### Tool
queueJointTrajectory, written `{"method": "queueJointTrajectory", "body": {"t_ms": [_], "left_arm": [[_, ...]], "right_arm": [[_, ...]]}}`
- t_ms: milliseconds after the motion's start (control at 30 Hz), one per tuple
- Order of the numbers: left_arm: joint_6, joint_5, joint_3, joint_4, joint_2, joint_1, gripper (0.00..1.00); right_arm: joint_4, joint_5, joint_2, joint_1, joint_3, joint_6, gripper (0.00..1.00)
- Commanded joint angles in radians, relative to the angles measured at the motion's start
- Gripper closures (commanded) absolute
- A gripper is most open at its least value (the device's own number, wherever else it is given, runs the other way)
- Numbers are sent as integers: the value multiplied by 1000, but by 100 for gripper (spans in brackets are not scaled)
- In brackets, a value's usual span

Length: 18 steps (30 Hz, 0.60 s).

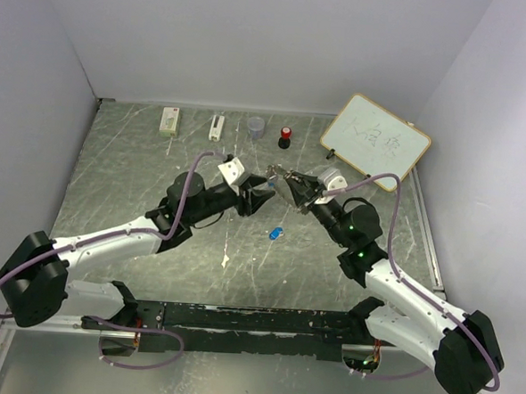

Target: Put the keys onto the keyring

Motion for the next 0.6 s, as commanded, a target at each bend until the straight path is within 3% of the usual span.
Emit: {"method": "queueJointTrajectory", "body": {"t_ms": [0, 567], "left_arm": [[11, 10, -95, 133, -61, 3, 45], [73, 5, -120, 288, 43, 2, 37]], "right_arm": [[7, 44, 7, -5, 66, 45, 100], [25, 3, 9, -6, 69, 68, 100]]}}
